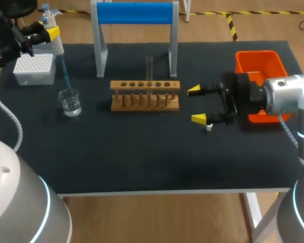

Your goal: Invert the test tube, pick up the pipette, mount the tip to pipette, aspirate from beaker and dispense into the tube, eject the tip, return the pipette, and cap with the stopper.

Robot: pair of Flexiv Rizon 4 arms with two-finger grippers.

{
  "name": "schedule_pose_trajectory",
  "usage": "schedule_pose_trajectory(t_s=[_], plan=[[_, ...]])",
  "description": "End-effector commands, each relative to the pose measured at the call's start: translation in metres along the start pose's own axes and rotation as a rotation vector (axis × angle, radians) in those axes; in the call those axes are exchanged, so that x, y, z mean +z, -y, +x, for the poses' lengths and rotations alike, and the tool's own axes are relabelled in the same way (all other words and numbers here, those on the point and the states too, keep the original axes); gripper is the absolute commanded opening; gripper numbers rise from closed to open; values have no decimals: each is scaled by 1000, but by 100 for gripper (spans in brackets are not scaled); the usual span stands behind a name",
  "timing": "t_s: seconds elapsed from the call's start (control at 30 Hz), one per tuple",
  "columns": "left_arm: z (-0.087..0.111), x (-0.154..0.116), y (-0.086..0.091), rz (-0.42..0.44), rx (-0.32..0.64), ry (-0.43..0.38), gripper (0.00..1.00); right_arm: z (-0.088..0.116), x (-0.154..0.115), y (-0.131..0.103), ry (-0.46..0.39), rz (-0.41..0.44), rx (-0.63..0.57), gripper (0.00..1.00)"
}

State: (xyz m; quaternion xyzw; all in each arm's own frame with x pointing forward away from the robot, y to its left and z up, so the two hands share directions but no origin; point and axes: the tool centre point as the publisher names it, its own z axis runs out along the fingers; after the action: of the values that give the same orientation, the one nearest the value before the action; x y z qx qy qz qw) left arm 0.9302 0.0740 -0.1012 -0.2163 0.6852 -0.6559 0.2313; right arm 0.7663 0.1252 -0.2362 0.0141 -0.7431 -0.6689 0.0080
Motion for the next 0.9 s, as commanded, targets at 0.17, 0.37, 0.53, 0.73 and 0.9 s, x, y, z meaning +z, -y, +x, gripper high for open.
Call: schedule_pose_trajectory(t_s=[0.17, 0.37, 0.53, 0.73, 0.9], plan=[[-3, 2, -3, -23, 0, -8, 0, 1, -1, -1, 0, 2, 0, 100], [-3, 1, -4, -16, 8, -5, 0, 1, -1, -1, 0, 2, 0, 100], [-3, 1, -4, -16, 8, -5, 0, 1, -1, -1, 0, 2, 0, 100], [-3, 1, -4, -16, 8, -5, 0, 1, -1, -1, 0, 2, 0, 100], [-3, 1, -4, -16, 8, -5, 0, 1, -1, -1, 0, 2, 0, 100]])
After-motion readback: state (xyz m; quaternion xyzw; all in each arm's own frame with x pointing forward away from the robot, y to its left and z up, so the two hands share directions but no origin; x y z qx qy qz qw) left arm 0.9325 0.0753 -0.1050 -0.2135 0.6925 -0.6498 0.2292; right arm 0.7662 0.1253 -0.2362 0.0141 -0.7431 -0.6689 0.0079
